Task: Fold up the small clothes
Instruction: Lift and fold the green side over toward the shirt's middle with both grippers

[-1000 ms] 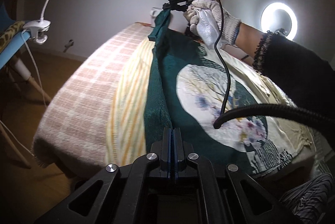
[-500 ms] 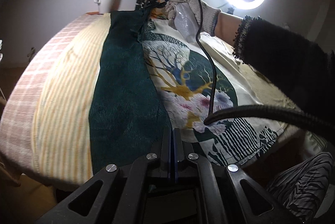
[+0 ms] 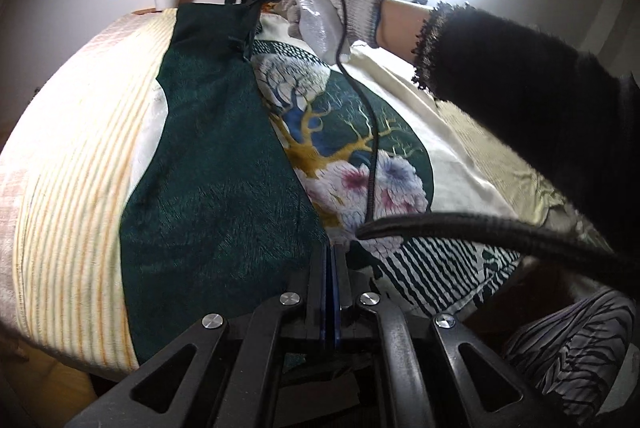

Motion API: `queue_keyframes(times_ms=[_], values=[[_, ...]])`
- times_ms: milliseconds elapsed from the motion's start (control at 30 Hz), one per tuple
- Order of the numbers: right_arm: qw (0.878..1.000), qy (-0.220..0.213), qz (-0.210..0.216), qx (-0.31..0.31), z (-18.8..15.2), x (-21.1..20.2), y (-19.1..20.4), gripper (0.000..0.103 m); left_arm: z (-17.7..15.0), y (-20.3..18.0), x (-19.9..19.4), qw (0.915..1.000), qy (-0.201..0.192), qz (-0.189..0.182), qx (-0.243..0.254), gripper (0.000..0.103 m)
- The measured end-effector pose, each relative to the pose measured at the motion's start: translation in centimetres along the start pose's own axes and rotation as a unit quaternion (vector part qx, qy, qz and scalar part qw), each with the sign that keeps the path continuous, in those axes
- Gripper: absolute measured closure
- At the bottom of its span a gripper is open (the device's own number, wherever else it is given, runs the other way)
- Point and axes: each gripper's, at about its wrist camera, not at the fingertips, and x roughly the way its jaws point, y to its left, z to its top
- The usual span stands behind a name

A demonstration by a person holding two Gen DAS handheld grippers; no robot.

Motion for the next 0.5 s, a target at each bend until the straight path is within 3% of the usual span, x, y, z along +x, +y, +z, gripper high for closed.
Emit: queue_keyframes(times_ms=[67,133,200,233,267,333,500], values=[[1.000,0.006,-0.011,0.001,-0.4,0.4,-0.4,0.097,-0.2,-0.2,0.3,1.0000,0.007,-0.005,0.004,0.100],[0.999,0.014,-0.028,0.007,-0.7,0.8,-1.0,0.097,-0.5,-0.5,0.3,0.9998,0.011,-0.012,0.008,0.081],[0.999,0.016,-0.042,0.010,-0.9,0.8,-1.3,0.093,-0.7,-0.8,0.0,0.9998,0.007,-0.016,0.013,0.078],[0.999,0.016,-0.049,0.009,-0.9,0.7,-1.5,0.081,-0.9,-0.9,-0.3,0.9997,0.004,-0.013,0.021,0.076],[0.998,0.014,-0.054,0.007,-1.0,0.4,-1.5,0.062,-1.0,-0.9,-0.6,0.9996,0.001,-0.009,0.026,0.076],[0.998,-0.001,-0.059,0.004,-0.9,-1.0,-1.6,0.044,-1.3,-0.8,-1.3,0.9994,-0.005,0.001,0.034,0.075],[0.999,-0.030,-0.035,0.017,-0.8,-5.9,-2.3,0.043,-2.0,-0.1,-2.4,0.9984,-0.013,0.030,0.045,0.075]])
